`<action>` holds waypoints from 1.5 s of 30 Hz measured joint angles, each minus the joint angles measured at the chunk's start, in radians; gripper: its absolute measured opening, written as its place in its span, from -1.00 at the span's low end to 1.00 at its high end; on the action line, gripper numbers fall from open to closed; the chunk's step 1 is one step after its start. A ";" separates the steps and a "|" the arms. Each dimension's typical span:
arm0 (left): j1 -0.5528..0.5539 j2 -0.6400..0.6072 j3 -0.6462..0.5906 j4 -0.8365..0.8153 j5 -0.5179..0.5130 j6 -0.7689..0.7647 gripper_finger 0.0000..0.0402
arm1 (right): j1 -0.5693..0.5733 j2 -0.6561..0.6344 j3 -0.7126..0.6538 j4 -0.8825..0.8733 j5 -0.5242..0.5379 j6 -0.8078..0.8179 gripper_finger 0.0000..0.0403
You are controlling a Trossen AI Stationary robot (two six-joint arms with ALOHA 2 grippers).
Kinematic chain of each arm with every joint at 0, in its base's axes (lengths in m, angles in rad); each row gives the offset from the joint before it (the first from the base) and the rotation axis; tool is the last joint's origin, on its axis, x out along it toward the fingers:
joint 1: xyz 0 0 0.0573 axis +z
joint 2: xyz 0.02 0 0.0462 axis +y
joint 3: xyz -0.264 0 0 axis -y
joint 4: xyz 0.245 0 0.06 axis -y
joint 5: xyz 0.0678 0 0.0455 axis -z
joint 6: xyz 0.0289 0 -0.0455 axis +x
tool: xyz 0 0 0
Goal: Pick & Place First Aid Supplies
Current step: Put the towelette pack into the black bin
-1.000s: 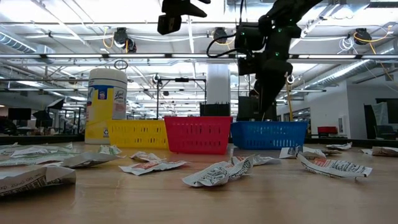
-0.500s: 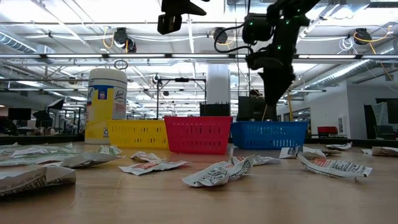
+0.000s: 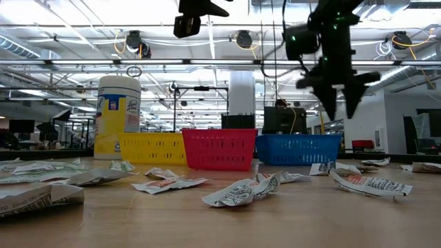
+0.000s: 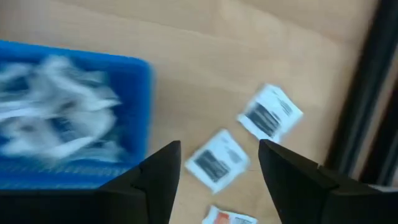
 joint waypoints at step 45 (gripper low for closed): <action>0.041 0.000 0.000 -0.013 0.098 0.004 -0.46 | -0.241 -0.129 -0.392 0.299 -0.035 -0.246 -0.99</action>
